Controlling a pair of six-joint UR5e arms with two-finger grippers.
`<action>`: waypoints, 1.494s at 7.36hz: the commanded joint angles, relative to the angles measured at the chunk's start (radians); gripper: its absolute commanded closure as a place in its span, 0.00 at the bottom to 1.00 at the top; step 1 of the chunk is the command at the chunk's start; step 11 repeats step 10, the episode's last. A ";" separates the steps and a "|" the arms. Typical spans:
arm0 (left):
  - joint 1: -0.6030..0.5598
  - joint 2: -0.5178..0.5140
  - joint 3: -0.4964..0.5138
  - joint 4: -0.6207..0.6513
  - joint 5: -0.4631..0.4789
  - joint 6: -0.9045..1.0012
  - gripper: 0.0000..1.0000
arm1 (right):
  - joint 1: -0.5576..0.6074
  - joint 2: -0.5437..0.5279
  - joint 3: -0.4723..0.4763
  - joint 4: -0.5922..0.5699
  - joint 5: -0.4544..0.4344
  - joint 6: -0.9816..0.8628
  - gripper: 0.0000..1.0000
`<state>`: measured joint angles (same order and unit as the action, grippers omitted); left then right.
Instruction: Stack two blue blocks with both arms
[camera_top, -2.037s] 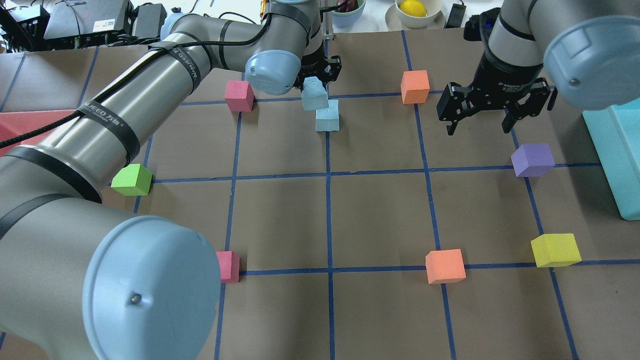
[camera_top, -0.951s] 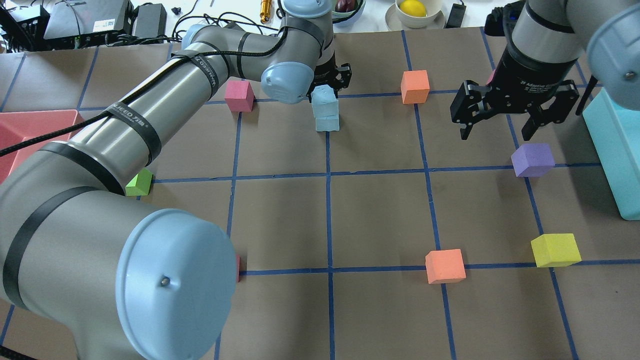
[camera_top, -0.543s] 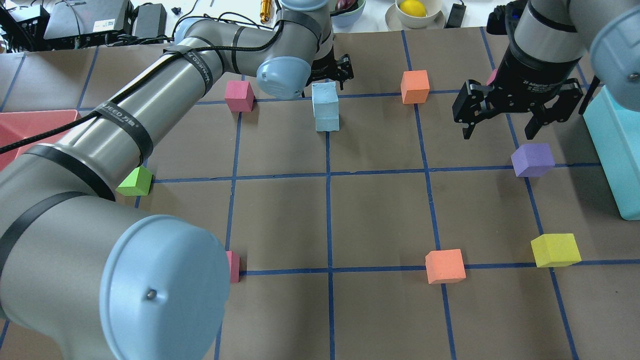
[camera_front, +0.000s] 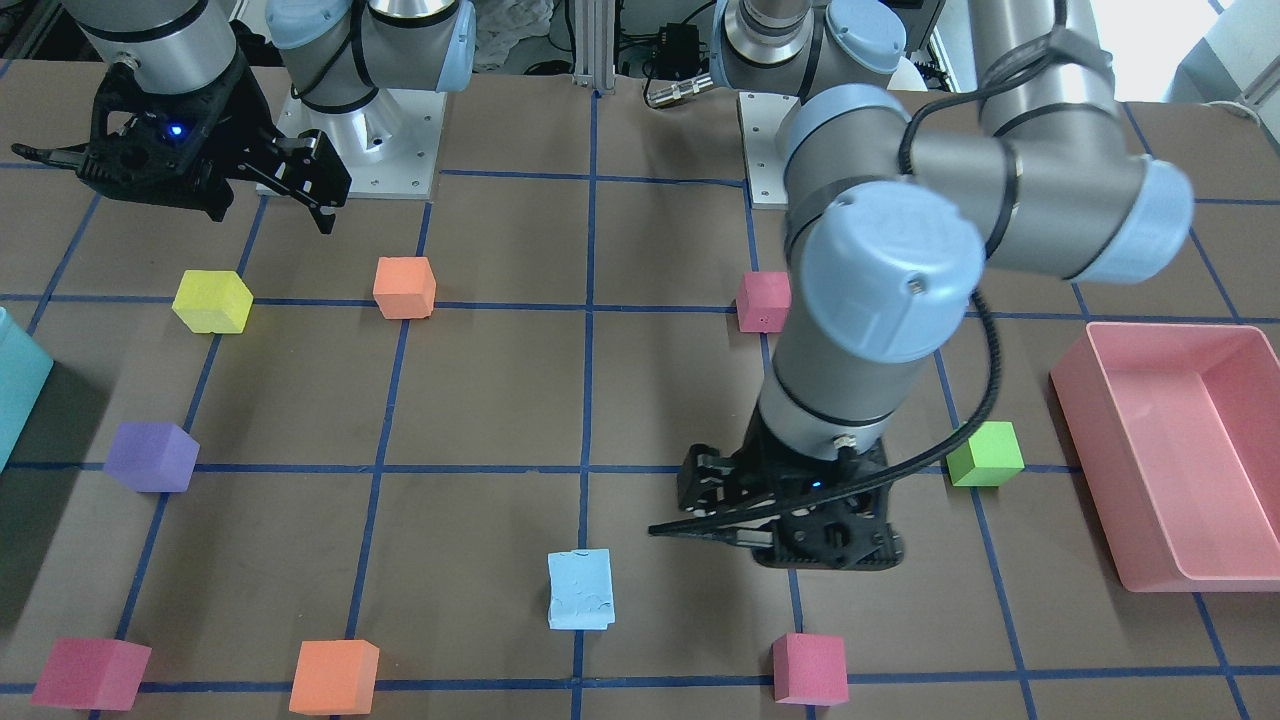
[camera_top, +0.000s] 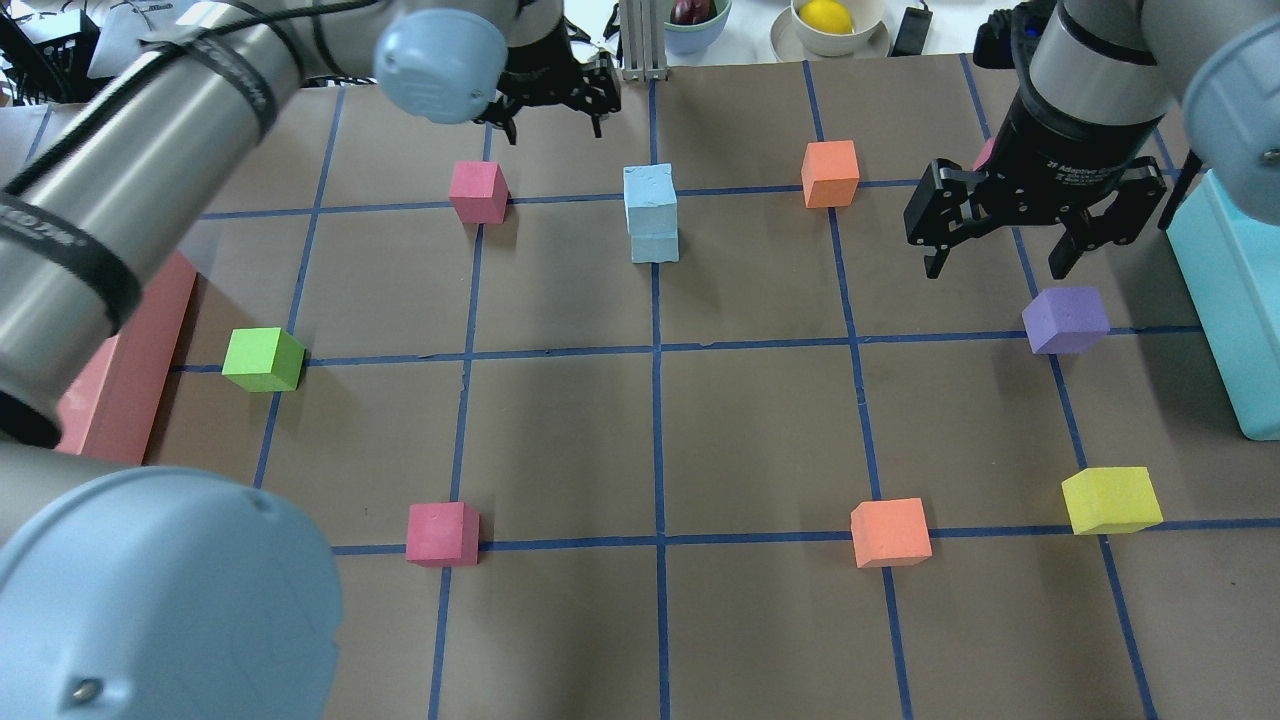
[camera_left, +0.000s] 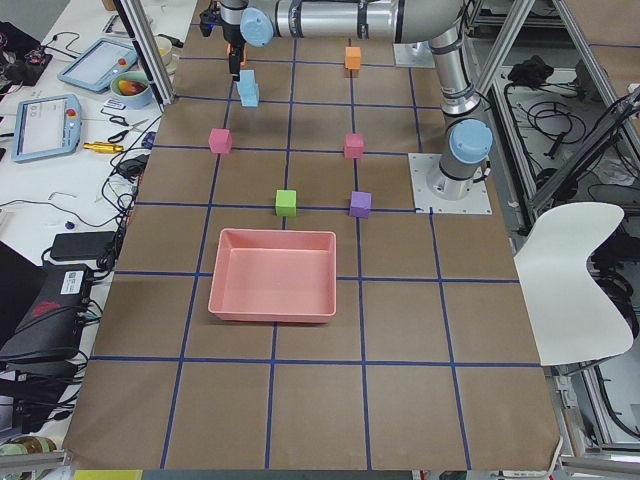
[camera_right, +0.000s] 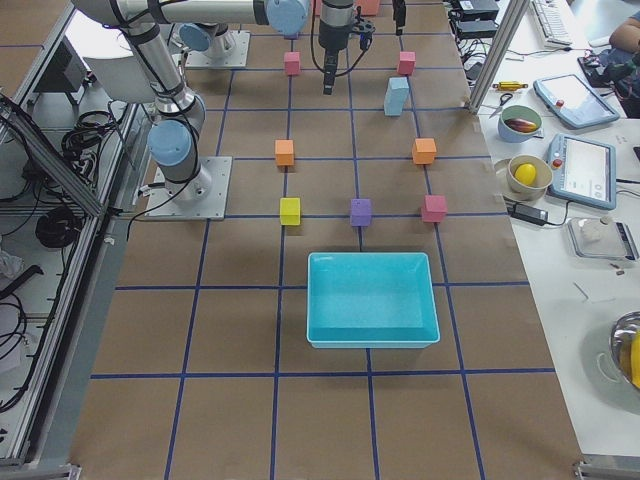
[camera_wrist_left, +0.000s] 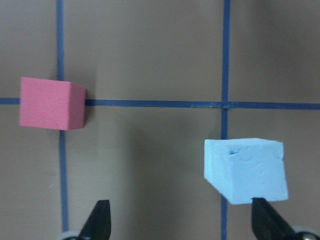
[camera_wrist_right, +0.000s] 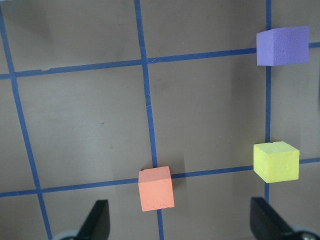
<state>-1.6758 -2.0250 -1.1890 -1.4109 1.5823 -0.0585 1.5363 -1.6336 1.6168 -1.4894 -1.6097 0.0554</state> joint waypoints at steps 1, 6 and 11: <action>0.079 0.153 -0.071 -0.151 -0.004 0.179 0.00 | 0.002 0.000 0.002 0.000 0.004 -0.005 0.00; 0.087 0.428 -0.340 -0.083 -0.001 0.103 0.00 | 0.004 0.000 0.003 0.001 0.027 -0.014 0.00; 0.088 0.447 -0.374 -0.043 -0.002 0.095 0.00 | 0.002 0.000 0.005 0.001 0.025 -0.014 0.00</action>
